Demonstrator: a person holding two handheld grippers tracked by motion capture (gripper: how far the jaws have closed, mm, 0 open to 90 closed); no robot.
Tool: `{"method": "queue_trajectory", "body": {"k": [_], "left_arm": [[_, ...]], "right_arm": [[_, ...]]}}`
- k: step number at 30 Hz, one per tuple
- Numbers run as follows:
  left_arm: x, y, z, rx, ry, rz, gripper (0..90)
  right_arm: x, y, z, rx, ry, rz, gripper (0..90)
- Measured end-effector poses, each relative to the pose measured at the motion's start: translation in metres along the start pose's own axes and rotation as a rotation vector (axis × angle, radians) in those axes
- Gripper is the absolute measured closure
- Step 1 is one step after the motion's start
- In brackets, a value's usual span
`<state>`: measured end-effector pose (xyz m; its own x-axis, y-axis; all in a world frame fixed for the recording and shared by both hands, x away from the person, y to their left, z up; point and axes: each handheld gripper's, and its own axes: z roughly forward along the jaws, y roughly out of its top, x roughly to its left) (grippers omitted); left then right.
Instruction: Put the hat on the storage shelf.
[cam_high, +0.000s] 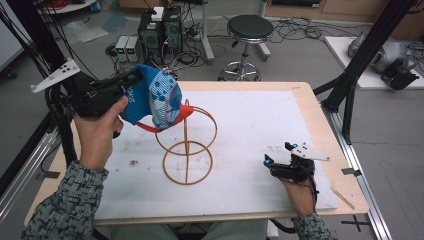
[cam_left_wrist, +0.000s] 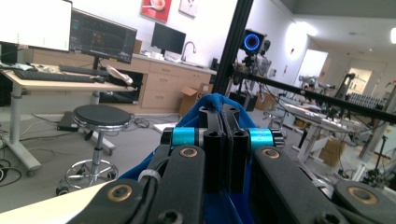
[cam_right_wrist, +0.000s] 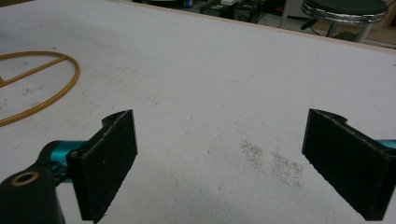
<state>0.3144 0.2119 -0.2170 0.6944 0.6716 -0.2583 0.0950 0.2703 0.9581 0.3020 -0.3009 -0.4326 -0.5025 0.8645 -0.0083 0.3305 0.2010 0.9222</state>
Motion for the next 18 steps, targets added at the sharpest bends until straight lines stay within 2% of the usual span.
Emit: {"method": "queue_trajectory", "body": {"k": [5, 8, 12, 17, 18], "left_arm": [[0.004, 0.005, 0.001, -0.037, -0.005, -0.051, 88.3], [0.004, 0.006, 0.003, -0.064, 0.002, -0.068, 88.3], [0.002, 0.007, 0.007, -0.089, -0.012, -0.085, 88.3], [-0.003, 0.007, 0.012, -0.113, -0.033, -0.085, 88.3], [-0.005, 0.006, 0.016, -0.109, -0.052, -0.094, 88.3]], "right_arm": [[0.000, 0.000, 0.001, 0.003, 0.002, 0.003, 9.3], [0.000, -0.001, 0.001, 0.010, 0.003, 0.002, 9.3], [0.000, 0.000, 0.001, 0.006, 0.003, 0.001, 9.3], [-0.001, -0.001, 0.000, 0.006, 0.004, 0.000, 9.3], [-0.001, -0.002, -0.001, 0.010, 0.004, 0.006, 9.3]]}}
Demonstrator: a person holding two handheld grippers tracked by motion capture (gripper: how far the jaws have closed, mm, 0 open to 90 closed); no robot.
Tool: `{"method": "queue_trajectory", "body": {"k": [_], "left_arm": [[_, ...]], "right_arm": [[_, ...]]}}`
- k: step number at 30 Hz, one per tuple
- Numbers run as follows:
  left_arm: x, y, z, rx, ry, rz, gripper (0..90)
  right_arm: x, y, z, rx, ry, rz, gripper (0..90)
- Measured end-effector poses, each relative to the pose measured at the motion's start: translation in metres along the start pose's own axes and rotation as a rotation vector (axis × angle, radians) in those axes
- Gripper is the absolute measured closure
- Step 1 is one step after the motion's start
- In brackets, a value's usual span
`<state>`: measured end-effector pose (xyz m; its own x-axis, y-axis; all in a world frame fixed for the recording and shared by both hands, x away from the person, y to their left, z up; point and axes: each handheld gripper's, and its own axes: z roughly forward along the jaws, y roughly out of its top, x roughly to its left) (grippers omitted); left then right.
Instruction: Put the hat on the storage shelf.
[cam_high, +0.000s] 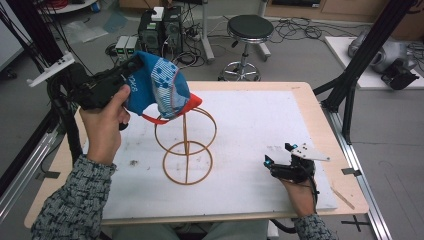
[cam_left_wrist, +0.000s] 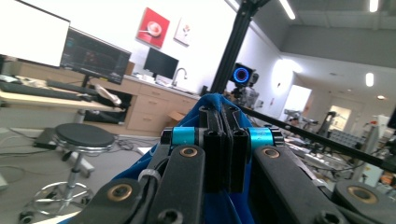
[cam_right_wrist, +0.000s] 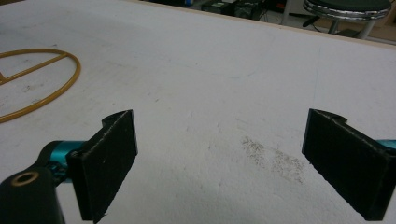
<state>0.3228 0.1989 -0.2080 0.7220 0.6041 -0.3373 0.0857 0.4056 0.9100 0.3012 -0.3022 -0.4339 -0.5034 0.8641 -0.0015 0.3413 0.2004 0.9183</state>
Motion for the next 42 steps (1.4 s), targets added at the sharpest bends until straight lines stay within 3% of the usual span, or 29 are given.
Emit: {"method": "queue_trajectory", "body": {"k": [5, 12, 27, 35, 39, 42], "left_arm": [[-0.003, -0.005, 0.007, 0.021, -0.027, -0.020, 88.3], [-0.011, -0.016, 0.016, 0.106, -0.071, -0.042, 88.2], [-0.021, -0.050, 0.016, 0.230, -0.099, 0.025, 86.9], [-0.024, -0.059, 0.007, 0.241, -0.106, 0.124, 86.4], [-0.023, -0.063, 0.005, 0.238, -0.106, 0.125, 85.5], [-0.021, -0.064, 0.004, 0.221, -0.104, 0.084, 86.5]], "right_arm": [[-0.001, -0.001, -0.002, -0.004, -0.007, 0.000, 9.3], [-0.002, -0.002, -0.003, 0.001, -0.006, 0.005, 9.3], [-0.002, -0.002, -0.002, 0.009, -0.001, -0.001, 9.3], [-0.001, -0.002, -0.002, 0.013, 0.001, 0.003, 9.3], [-0.001, -0.002, -0.001, 0.015, 0.002, 0.000, 9.3], [-0.001, -0.003, -0.001, 0.017, 0.003, -0.001, 9.3]]}}
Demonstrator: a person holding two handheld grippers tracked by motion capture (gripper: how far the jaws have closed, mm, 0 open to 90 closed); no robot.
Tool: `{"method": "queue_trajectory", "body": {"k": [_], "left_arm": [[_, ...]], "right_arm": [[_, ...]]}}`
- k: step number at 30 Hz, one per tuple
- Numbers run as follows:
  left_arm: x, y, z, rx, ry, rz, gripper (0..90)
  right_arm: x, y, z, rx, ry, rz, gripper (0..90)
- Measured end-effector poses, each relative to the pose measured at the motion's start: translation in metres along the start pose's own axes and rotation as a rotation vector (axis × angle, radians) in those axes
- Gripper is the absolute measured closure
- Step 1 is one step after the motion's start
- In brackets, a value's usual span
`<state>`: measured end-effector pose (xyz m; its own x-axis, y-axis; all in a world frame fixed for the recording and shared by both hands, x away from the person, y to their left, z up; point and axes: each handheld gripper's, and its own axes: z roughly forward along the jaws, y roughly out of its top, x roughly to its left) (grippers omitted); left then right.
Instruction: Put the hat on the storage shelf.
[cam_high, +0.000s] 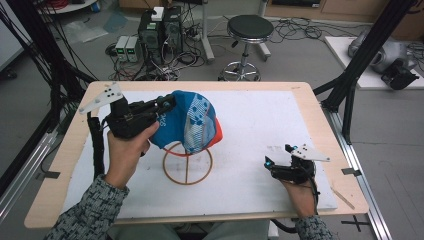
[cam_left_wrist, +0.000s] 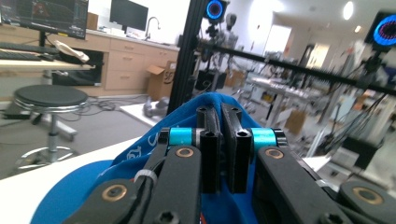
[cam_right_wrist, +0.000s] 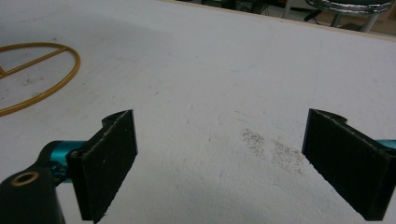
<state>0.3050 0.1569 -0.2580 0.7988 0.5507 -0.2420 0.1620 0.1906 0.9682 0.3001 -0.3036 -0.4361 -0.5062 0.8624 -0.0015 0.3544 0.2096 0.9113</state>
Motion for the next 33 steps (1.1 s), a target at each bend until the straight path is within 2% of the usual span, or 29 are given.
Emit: {"method": "queue_trajectory", "body": {"k": [2, 5, 12, 16, 20, 21, 26, 30, 33], "left_arm": [[-0.002, -0.001, 0.001, -0.007, 0.009, -0.005, 86.5], [-0.007, -0.004, 0.001, -0.007, 0.019, 0.015, 86.5], [-0.016, -0.008, 0.000, -0.017, 0.031, -0.013, 86.4], [-0.017, -0.007, 0.000, -0.031, 0.026, -0.057, 86.4], [-0.021, -0.008, 0.003, -0.049, 0.025, -0.051, 86.5], [-0.022, -0.009, 0.003, -0.055, 0.017, -0.060, 86.4], [-0.023, -0.008, 0.005, -0.073, 0.006, -0.080, 86.5], [-0.022, -0.005, 0.004, -0.086, -0.006, -0.123, 87.0], [-0.023, -0.002, 0.002, -0.082, 0.001, -0.122, 87.1]], "right_arm": [[0.000, 0.000, 0.000, -0.002, 0.001, 0.003, 9.3], [0.000, 0.000, 0.000, 0.001, 0.002, 0.005, 9.3], [0.000, 0.000, 0.000, 0.003, 0.004, -0.002, 9.3], [0.000, 0.000, 0.001, 0.006, 0.004, 0.005, 9.3], [0.000, -0.001, 0.001, 0.009, 0.004, 0.001, 9.3], [0.000, -0.001, 0.001, 0.012, 0.006, 0.002, 9.3], [0.001, -0.001, 0.001, 0.012, 0.009, 0.005, 9.3], [0.000, -0.001, 0.002, 0.018, 0.010, 0.008, 9.3], [0.000, -0.001, 0.002, 0.018, 0.010, 0.005, 9.3]]}}
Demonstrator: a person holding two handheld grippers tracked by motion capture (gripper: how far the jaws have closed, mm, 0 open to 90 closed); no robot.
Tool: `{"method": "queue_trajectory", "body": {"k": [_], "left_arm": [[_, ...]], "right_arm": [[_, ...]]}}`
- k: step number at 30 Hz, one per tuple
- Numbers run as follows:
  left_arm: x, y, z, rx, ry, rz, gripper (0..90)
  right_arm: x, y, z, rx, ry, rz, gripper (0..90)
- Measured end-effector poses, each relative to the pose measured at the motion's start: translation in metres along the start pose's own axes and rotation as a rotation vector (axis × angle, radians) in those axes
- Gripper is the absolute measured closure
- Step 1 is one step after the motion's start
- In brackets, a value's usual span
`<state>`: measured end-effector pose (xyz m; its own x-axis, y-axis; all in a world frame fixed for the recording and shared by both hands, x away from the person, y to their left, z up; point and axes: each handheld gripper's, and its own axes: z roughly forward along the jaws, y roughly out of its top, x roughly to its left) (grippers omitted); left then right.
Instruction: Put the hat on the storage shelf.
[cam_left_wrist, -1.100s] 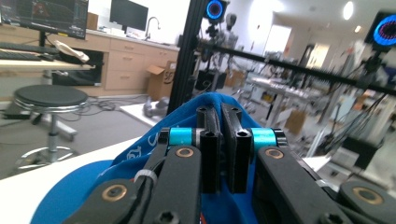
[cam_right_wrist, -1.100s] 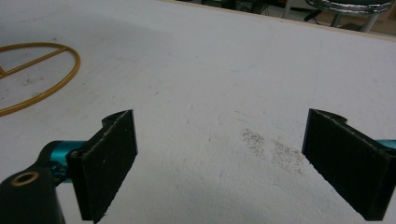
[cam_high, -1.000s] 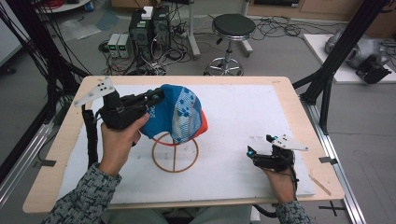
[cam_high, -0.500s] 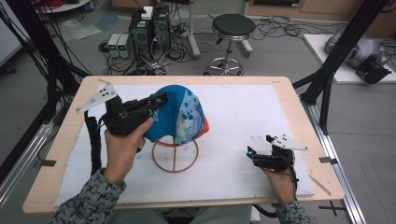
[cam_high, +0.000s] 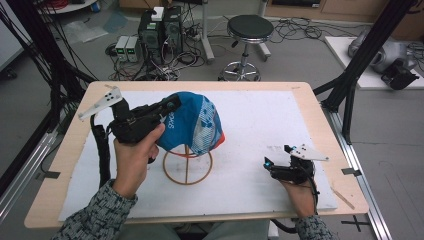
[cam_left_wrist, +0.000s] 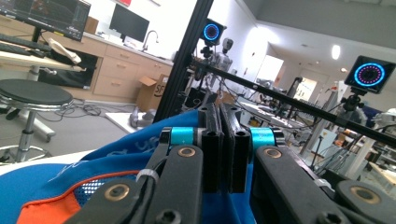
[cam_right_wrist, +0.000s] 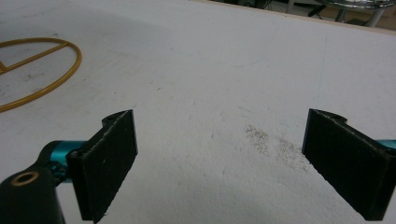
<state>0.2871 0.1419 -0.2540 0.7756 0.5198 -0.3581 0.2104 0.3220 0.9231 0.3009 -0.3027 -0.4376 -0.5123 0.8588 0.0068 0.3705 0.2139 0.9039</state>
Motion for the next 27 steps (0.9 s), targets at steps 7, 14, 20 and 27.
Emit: {"method": "queue_trajectory", "body": {"k": [7, 14, 20, 27], "left_arm": [[0.000, -0.004, 0.000, 0.034, 0.019, 0.055, 87.3], [0.004, -0.008, -0.002, 0.051, 0.006, 0.089, 85.1], [0.007, -0.007, -0.016, 0.053, 0.024, 0.154, 75.6], [0.017, -0.006, -0.037, 0.049, 0.108, 0.209, 65.7]], "right_arm": [[0.000, 0.000, 0.000, 0.001, 0.001, 0.001, 9.3], [0.000, 0.000, 0.001, 0.001, -0.001, 0.000, 9.3], [0.000, -0.001, 0.001, 0.005, 0.002, 0.003, 9.3], [0.000, 0.000, 0.001, 0.003, -0.001, 0.002, 9.3]]}}
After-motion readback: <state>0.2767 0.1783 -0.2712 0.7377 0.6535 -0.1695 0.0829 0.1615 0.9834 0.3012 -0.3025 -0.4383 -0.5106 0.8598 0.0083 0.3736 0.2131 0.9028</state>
